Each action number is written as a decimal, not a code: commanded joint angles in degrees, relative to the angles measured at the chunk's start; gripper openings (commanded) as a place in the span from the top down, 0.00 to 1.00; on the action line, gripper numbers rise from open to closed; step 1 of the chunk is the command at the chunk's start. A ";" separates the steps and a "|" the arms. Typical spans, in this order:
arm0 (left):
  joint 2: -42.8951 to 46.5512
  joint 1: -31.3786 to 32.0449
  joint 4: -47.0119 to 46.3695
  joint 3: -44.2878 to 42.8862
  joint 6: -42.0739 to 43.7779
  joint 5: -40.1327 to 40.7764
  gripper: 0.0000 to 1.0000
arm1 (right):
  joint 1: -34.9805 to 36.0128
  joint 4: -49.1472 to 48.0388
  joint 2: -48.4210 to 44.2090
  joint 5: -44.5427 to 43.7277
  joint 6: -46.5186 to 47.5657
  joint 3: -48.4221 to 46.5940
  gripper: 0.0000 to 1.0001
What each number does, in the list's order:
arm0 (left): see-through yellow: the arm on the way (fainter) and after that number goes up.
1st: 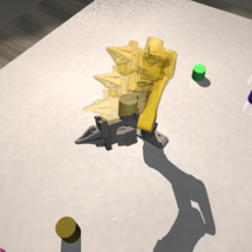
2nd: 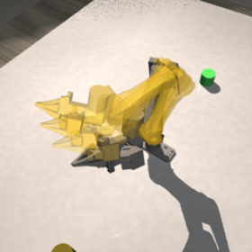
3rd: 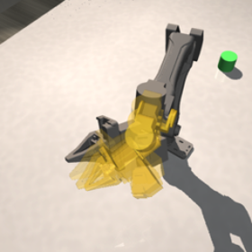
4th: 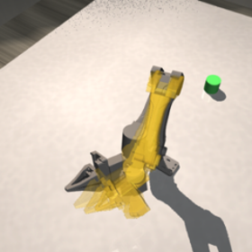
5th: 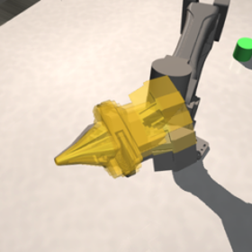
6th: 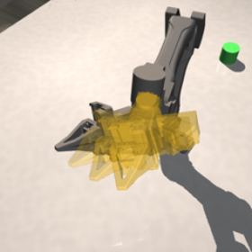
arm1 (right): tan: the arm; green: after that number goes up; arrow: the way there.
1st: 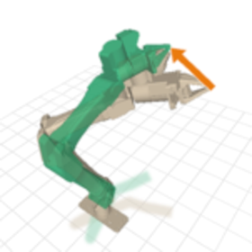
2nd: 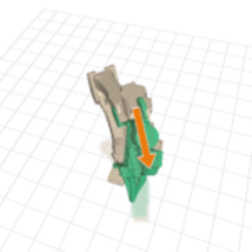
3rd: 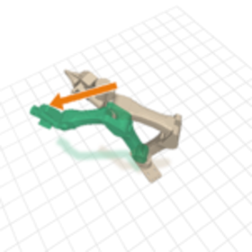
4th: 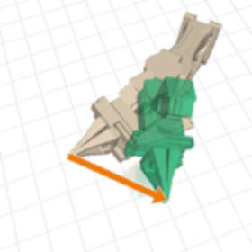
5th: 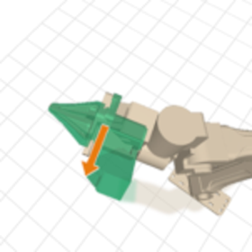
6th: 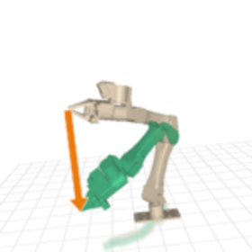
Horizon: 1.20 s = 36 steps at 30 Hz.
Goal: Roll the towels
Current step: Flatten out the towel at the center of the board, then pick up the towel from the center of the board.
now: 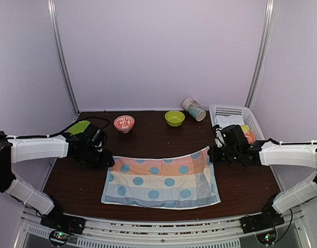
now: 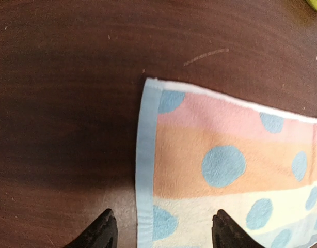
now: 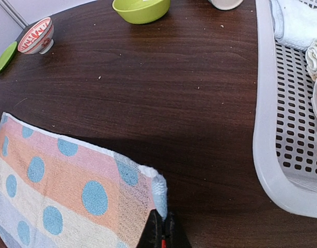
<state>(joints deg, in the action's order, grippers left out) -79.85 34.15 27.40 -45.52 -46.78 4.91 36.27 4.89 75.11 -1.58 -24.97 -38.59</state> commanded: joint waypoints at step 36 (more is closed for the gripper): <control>-29.27 -5.83 1.99 -21.20 11.42 3.38 0.47 | 0.55 -0.87 0.50 4.66 1.59 0.05 1.00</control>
<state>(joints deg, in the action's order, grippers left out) -107.31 28.58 31.11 -65.95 -36.47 10.24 36.62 4.91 77.06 2.76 -23.75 -39.11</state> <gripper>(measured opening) 0.539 0.027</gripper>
